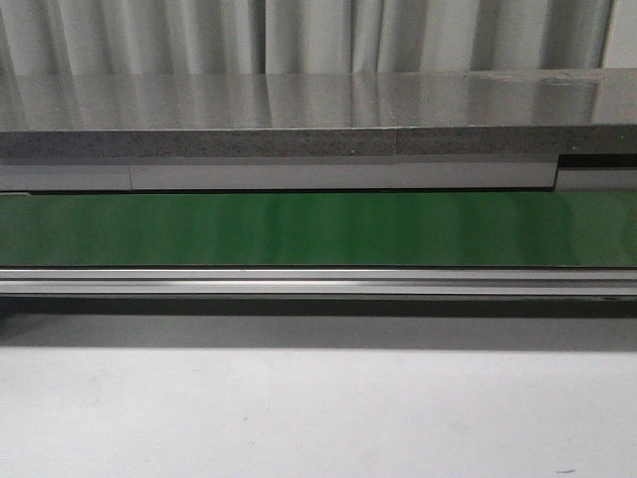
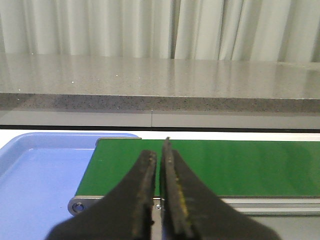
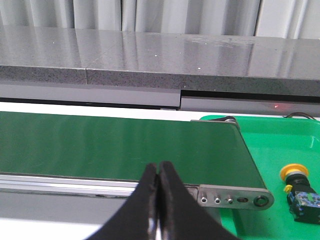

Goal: Move button from right to left

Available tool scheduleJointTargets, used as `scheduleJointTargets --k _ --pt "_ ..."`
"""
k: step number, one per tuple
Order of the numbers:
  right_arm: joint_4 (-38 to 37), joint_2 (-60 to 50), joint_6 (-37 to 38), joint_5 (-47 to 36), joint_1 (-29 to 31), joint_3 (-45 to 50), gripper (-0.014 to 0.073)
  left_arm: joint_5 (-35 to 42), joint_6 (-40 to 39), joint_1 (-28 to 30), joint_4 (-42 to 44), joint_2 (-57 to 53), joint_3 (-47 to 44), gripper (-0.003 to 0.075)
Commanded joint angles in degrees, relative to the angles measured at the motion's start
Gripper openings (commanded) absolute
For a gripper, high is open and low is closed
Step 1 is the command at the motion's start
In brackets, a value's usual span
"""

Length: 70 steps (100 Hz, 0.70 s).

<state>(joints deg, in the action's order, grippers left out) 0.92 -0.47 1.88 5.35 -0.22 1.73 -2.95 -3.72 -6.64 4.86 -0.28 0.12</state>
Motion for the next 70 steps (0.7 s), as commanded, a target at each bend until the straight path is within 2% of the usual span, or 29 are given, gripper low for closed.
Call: scheduleJointTargets --k 1,54,70 --pt "-0.6 -1.0 -0.1 -4.5 -0.1 0.0 -0.0067 4.7 -0.5 0.0 -0.5 -2.0 -2.4 0.0005" --pt "-0.6 -1.0 -0.1 -4.5 -0.1 0.0 -0.0067 4.7 -0.5 0.0 -0.5 -2.0 -2.4 0.0005" --pt "-1.6 -1.0 -0.5 -8.0 -0.1 0.0 -0.0067 4.7 -0.5 0.0 -0.5 -2.0 -2.4 0.0005"
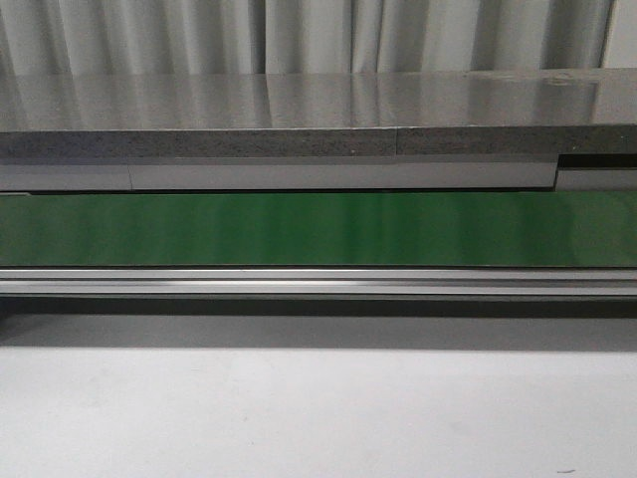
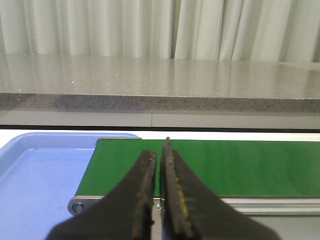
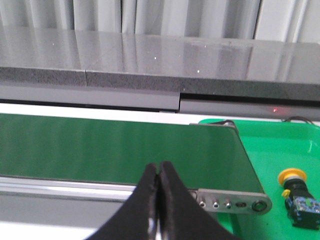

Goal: Move button from right to left

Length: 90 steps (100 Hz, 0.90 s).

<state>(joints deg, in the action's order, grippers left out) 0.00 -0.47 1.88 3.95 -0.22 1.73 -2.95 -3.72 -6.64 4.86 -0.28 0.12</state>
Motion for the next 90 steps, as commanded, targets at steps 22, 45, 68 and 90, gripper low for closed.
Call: scheduleJointTargets --k 22,45,68,90 --pt "-0.7 -1.0 -0.5 -7.2 -0.1 0.0 -0.0067 4.7 -0.5 0.0 -0.5 -2.0 -2.4 0.0005" --pt "-0.4 -1.0 -0.5 -10.3 -0.1 -1.4 -0.0067 4.7 -0.5 0.0 -0.5 -2.0 -2.4 0.0005" --pt "1.2 1.1 -0.5 0.9 -0.1 -11.5 -0.0067 4.7 -0.5 0.0 -0.5 -2.0 -2.4 0.0005" --pt "1.2 10.0 -0.5 12.3 -0.1 -24.6 -0.0067 4.7 -0.5 0.0 -0.5 -2.0 -2.4 0.0005"
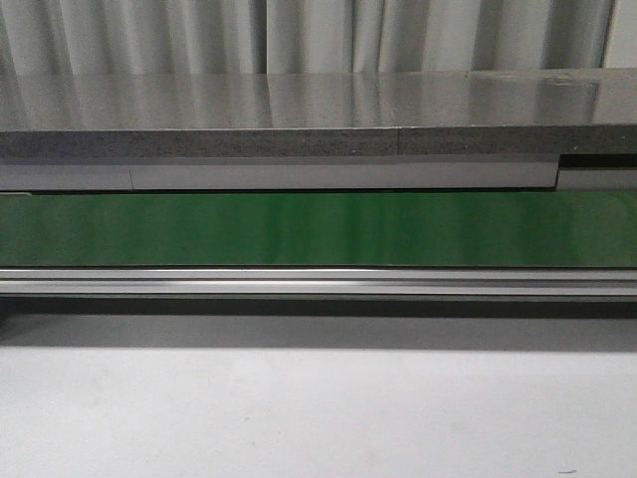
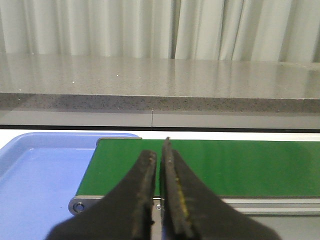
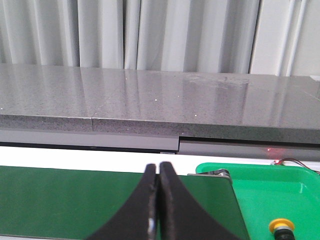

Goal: Move button from right to left

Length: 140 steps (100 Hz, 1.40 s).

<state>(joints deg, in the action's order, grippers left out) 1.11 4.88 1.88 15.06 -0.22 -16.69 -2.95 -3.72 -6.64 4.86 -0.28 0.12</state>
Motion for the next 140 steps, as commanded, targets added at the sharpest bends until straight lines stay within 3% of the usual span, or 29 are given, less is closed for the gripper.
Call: scheduleJointTargets --k 1,21,38,61,106,120,135,140 --pt "0.1 5.0 -0.5 1.6 -0.1 -6.6 -0.0067 4.7 -0.5 0.0 -0.5 -2.0 -2.4 0.0005" --pt "0.1 17.4 -0.4 13.4 -0.1 -17.4 -0.0067 4.7 -0.5 0.0 -0.5 -2.0 -2.4 0.0005" --pt "0.1 28.2 -0.4 18.8 -0.1 -24.2 -0.0067 4.7 -0.5 0.0 -0.5 -2.0 -2.4 0.0005" --pt "2.1 40.1 -0.4 19.0 -0.1 -28.8 -0.0067 4.7 -0.5 0.0 -0.5 -2.0 -2.4 0.0005" --pt "3.2 46.7 -0.4 19.4 -0.1 -28.9 -0.0059 4.7 -0.5 0.0 -0.5 -2.0 -2.4 0.0005" --pt "3.2 46.7 -0.4 21.3 -0.1 -28.9 0.0069 4.7 -0.5 0.0 -0.5 -2.0 -2.4 0.0005" --pt "3.2 46.7 -0.4 22.0 -0.1 -28.9 0.0346 4.7 -0.5 0.0 -0.5 -2.0 -2.4 0.0005" --pt "3.2 46.7 -0.4 22.0 -0.1 -28.9 0.0403 4.7 -0.5 0.0 -0.5 -2.0 -2.4 0.0005"
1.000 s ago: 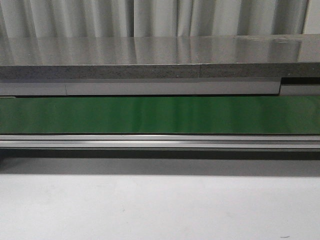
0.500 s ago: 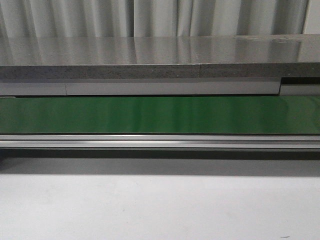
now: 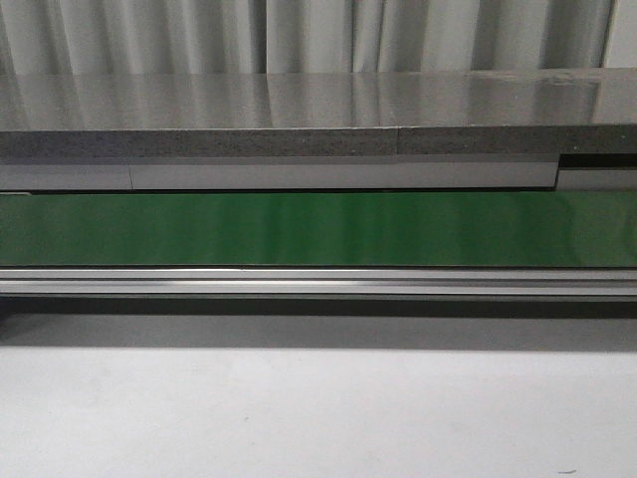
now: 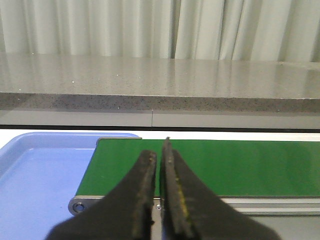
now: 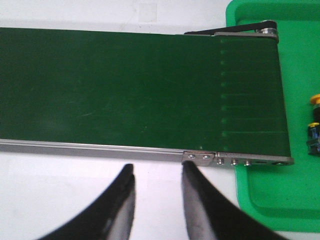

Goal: Move button from right to left
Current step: 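Move the right gripper down over the yellow push button in the green tray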

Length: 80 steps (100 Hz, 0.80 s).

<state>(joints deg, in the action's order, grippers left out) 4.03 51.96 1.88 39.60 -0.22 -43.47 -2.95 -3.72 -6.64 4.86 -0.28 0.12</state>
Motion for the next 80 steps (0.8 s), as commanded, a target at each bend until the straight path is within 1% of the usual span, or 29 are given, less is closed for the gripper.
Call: scheduleJointTargets --k 1,6,13,38,50,59,70,80 --pt "0.3 -0.3 -0.4 -2.5 -0.1 -2.1 0.0419 4.7 -0.5 0.0 -0.5 -2.0 -2.4 0.0005" --pt "0.3 -0.3 -0.4 -2.7 -0.1 -2.1 0.0463 4.7 -0.5 0.0 -0.5 -2.0 -2.4 0.0005" --pt "1.5 -0.3 -0.4 -3.0 -0.1 -2.1 0.0496 4.7 -0.5 0.0 -0.5 -2.0 -2.4 0.0005" --pt "2.3 -0.3 -0.4 -2.8 -0.1 -2.5 0.0533 4.7 -0.5 0.0 -0.5 -2.0 -2.4 0.0005" --pt "2.2 0.9 -0.3 -0.4 0.4 -5.4 0.0533 4.7 -0.5 0.0 -0.5 -2.0 -2.4 0.0005" --pt "0.8 3.5 -0.3 2.2 3.0 -9.3 0.0533 4.7 -0.5 0.0 -0.5 -2.0 -2.4 0.0005" --pt "-1.5 7.3 -0.7 4.7 8.3 -13.8 0.0533 4.7 -0.5 0.0 -0.5 -2.0 -2.4 0.0005" --pt "-1.7 10.7 -4.1 5.0 13.3 -16.3 0.0533 4.7 -0.5 0.0 -0.5 -2.0 -2.4 0.0005"
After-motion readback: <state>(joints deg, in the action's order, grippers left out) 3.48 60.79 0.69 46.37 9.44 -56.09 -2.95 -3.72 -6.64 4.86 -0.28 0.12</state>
